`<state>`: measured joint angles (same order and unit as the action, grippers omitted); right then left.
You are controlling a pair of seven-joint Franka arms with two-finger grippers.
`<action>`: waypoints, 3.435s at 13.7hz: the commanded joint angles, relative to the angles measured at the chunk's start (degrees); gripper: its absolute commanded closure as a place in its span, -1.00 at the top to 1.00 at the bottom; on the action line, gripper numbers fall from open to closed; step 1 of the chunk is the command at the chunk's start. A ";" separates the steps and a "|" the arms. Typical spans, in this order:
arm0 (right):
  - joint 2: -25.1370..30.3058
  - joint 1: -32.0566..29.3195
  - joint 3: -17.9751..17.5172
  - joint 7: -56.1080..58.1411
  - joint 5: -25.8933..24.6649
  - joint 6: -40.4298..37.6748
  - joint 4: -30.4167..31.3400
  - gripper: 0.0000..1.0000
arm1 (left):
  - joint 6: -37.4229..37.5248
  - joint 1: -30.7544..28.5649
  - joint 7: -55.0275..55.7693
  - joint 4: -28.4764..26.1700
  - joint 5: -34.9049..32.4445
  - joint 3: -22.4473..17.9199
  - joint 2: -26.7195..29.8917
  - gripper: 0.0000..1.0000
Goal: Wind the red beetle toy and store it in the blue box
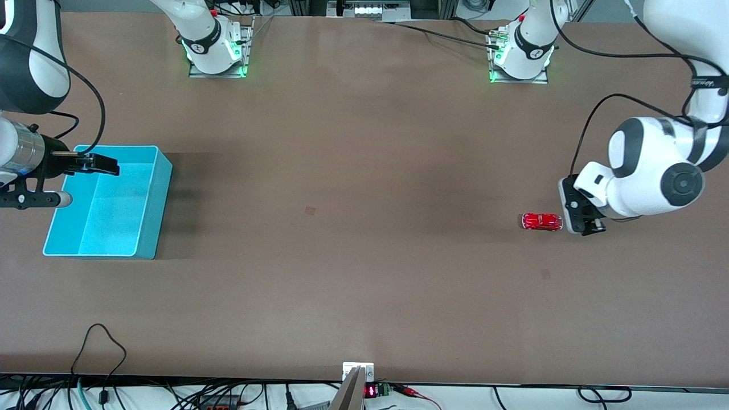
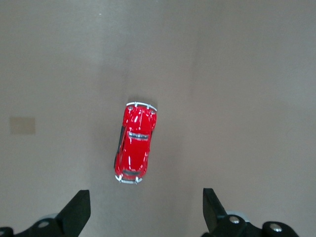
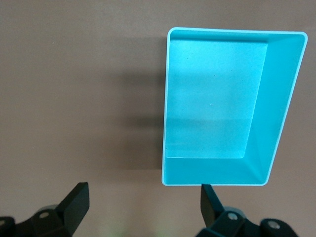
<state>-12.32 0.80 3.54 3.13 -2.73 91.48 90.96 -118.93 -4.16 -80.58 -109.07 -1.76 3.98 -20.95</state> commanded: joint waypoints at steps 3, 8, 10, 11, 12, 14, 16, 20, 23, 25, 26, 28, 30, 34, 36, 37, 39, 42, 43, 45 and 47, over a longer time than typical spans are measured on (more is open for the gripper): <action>-0.51 -0.63 -0.20 0.30 -0.17 -1.04 -0.78 1.00 | -16.20 -0.06 -5.98 -9.91 -2.53 0.59 1.26 1.00; -0.60 -0.89 -0.11 0.30 -0.08 -0.95 -0.78 1.00 | -25.03 -0.15 -6.34 -14.85 -4.12 0.68 -0.32 1.00; -0.86 -0.89 -0.11 0.30 -0.08 -0.95 -0.78 1.00 | -26.61 -0.15 -6.34 -15.99 -4.12 0.68 -0.85 1.00; -0.86 -0.89 -0.02 0.38 -0.08 -0.95 -0.87 1.00 | -29.49 -0.24 -6.43 -16.95 -4.12 0.68 -1.20 1.00; -0.86 -0.89 -0.02 0.39 -0.08 -1.04 -0.87 1.00 | -30.91 -0.50 -6.78 -17.22 -4.12 0.68 -1.46 1.00; -0.86 -0.89 -0.02 0.56 -0.08 -1.21 -0.78 1.00 | -32.23 -0.68 -6.87 -17.14 -4.12 0.68 -2.43 1.00; -0.86 -0.89 -0.02 0.56 -0.08 -1.21 -0.87 1.00 | -32.85 -0.94 -7.39 -17.22 -4.12 0.68 -2.87 1.00; -0.95 -0.89 -0.02 1.09 -0.08 -1.21 -0.87 1.00 | -34.34 -1.91 -7.48 -17.22 -4.12 0.68 -4.01 0.99; -1.13 -1.41 0.07 1.26 -0.08 -0.42 -0.87 1.00 | -34.70 -1.91 -7.48 -17.14 -4.12 0.68 -4.10 0.78; -1.65 -2.38 0.07 2.31 0.01 -0.33 -1.13 1.00 | -34.70 -1.91 -7.48 -16.96 -4.12 0.68 -4.19 0.68; -1.92 -2.47 0.07 2.32 0.09 -0.16 -1.13 1.00 | -34.79 -1.91 -7.48 -16.96 -4.12 0.68 -4.19 0.48; -2.27 -2.47 0.07 2.41 0.01 -0.16 -1.31 1.00 | -34.88 -2.00 -7.48 -16.96 -4.12 0.59 -4.36 0.33; -2.27 -2.56 0.15 2.49 0.01 -0.16 -1.31 1.00 | -34.88 -2.00 -7.48 -16.96 -4.12 0.59 -4.28 0.02; -2.27 -3.18 0.15 2.58 0.09 -0.16 -1.31 1.00 | -34.79 -2.00 -7.57 -16.52 -4.12 0.59 -4.28 -0.28; -2.27 -3.18 0.15 2.93 0.09 -0.16 -1.31 1.00 | -34.70 -2.00 -7.66 -16.44 -4.12 0.59 -4.19 -0.27; -2.27 -3.18 0.15 3.46 0.09 -0.16 -1.31 1.00 | -34.61 -2.00 -9.23 -16.43 -4.12 0.59 -4.19 -0.27; -2.27 -3.26 0.15 3.81 0.09 -0.16 -1.31 1.00 | -34.35 -2.00 -11.26 -16.43 -4.04 0.59 -3.93 -0.27; -2.27 -3.26 0.15 3.81 0.27 -0.16 -1.31 1.00 | -34.26 -2.00 -11.09 -16.43 -4.04 0.59 -4.19 -0.27; -2.27 -3.26 0.15 3.81 0.79 -0.25 -1.31 1.00 | -34.26 -2.00 -11.00 -16.35 -4.04 0.59 -4.19 -0.29; -2.27 -3.26 0.15 3.81 1.33 -0.25 -1.31 1.00 | -34.26 -2.00 -11.09 -15.91 -3.95 0.59 -4.28 -0.32; -2.27 -3.26 0.15 3.81 1.33 -0.25 -1.31 1.00 | -34.17 -2.00 -11.00 -15.82 -3.95 0.59 -4.36 -0.32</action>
<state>-14.21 -2.02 3.90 5.70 -2.37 91.64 90.70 -153.47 -5.74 -90.51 -125.71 -4.99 4.44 -25.24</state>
